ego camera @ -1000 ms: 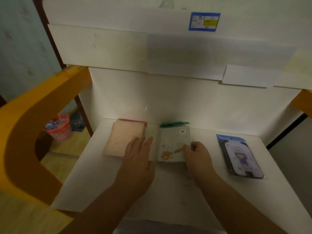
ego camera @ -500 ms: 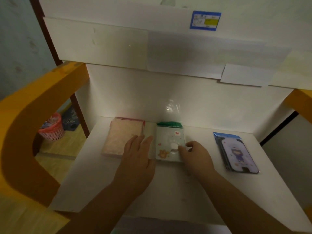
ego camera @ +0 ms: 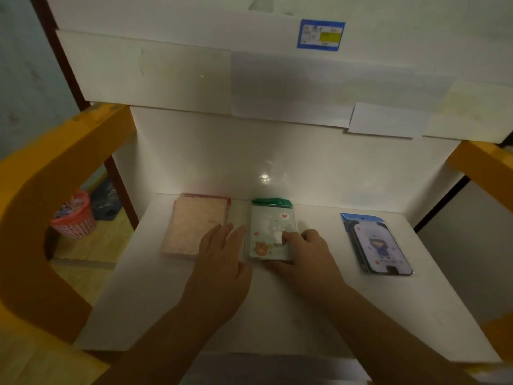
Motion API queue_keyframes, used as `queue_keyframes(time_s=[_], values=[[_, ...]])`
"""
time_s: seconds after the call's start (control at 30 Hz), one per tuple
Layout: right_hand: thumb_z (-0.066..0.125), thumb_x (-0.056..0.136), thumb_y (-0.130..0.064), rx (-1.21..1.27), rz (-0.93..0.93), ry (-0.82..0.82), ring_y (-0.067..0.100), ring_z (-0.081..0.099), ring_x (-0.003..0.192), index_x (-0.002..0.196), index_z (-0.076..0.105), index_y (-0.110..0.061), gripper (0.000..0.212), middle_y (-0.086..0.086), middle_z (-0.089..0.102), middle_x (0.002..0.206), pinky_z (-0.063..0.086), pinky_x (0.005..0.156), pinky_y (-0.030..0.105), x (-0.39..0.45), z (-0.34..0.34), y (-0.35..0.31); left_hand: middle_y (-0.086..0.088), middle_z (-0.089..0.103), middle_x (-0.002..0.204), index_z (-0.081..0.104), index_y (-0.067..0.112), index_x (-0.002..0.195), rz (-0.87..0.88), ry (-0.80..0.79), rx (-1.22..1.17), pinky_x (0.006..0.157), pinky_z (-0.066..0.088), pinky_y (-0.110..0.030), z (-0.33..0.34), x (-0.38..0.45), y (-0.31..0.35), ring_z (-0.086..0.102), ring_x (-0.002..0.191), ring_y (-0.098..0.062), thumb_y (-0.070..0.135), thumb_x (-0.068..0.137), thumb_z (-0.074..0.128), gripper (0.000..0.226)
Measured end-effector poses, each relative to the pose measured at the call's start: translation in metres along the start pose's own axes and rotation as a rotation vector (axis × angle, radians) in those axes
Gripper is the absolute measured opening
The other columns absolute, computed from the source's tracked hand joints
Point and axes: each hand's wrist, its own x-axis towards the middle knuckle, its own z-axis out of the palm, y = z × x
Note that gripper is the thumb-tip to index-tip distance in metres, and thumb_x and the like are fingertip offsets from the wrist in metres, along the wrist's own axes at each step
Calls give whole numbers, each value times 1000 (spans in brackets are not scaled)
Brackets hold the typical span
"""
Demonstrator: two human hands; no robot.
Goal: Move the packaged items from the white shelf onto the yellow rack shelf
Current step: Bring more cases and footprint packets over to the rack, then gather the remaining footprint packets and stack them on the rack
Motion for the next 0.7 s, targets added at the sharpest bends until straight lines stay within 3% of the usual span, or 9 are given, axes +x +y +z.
queue_keyframes(time_s=[0.2, 0.37, 0.5, 0.6, 0.7], values=[[70, 66, -70, 67, 59, -12, 17, 48, 105, 123, 47, -36, 70, -5, 43, 109, 50, 86, 29, 5, -1, -3, -1, 23, 157, 27, 23, 151, 13, -15, -10, 111, 7, -24, -5, -2, 3, 7, 145, -15, 24, 89, 43, 63], [77, 62, -65, 100, 69, -34, 19, 42, 122, 146, 29, -31, 103, -1, 42, 131, 45, 100, 37, -6, -9, 3, -6, 36, 149, 37, 15, 146, 40, 16, -3, 114, 16, -30, -3, -2, 11, 21, 140, -21, 26, 83, 44, 65], [74, 68, -65, 119, 34, 45, 15, 41, 128, 145, 30, -32, 94, -5, 42, 138, 40, 102, 31, -35, -30, 13, -5, 38, 149, 37, 15, 147, 80, 27, -3, 118, 25, -40, 0, -4, 33, 24, 141, -21, 25, 86, 47, 62], [61, 72, -74, 167, 31, 163, 11, 42, 130, 147, 30, -32, 92, -8, 42, 144, 42, 103, 31, -66, -52, 26, -1, 36, 151, 34, 19, 148, 146, 33, 1, 117, 23, -33, 3, -5, 61, 26, 139, -18, 25, 92, 52, 60], [53, 73, -78, 188, -2, 291, 9, 44, 127, 140, 41, -29, 84, -8, 48, 138, 43, 104, 28, -97, -85, 42, 2, 38, 149, 33, 23, 148, 205, 46, 30, 109, 19, -24, 8, -8, 96, 30, 137, -15, 30, 92, 54, 60]])
